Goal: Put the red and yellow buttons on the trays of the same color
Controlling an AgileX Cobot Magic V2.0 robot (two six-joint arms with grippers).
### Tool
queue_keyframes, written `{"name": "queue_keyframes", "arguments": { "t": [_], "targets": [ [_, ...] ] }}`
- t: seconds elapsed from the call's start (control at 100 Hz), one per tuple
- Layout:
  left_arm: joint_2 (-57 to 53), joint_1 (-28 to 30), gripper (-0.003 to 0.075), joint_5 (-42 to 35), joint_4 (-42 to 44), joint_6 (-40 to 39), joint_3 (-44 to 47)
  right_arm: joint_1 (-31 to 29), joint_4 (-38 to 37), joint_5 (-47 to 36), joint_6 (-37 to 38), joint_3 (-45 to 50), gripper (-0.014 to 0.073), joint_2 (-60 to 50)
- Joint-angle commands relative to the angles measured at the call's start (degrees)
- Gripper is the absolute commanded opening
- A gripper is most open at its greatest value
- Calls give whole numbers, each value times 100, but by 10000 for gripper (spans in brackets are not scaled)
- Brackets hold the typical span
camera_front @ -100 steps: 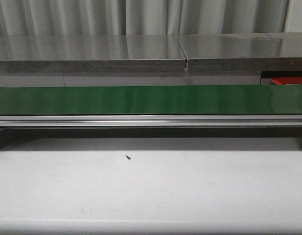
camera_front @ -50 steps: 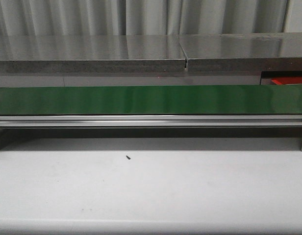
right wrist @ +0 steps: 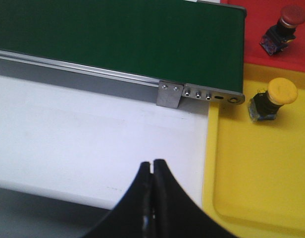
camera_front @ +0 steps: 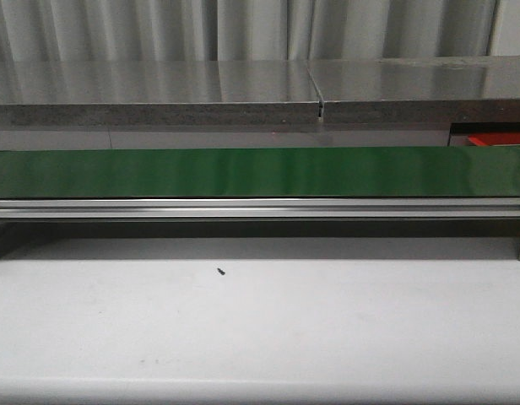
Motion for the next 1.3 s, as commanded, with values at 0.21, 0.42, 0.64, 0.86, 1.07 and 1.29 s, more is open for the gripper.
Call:
{"name": "queue_keyframes", "arguments": {
  "t": [0.21, 0.42, 0.64, 0.86, 1.07, 1.29],
  "targets": [
    [29, -46, 222, -455, -57, 15, -163, 1, 24, -297, -24, -133, -117, -20],
    [29, -46, 664, -479, -57, 15, -163, 1, 24, -297, -24, -133, -117, -20],
    [56, 56, 652, -286, -57, -82, -346, 1, 24, -297, -24, -133, -117, -20],
    [768, 1190, 650, 443, -33, -283, -1496, 1, 24, -297, -24, -133, -117, -20],
    [2103, 2693, 650, 1485, -199, -328, -2660, 1, 24, -297, -24, -133, -117, -20],
    [3537, 3324, 650, 1529, -412, -328, -3332, 1, 24, -297, -24, -133, -117, -20]
  ]
}}
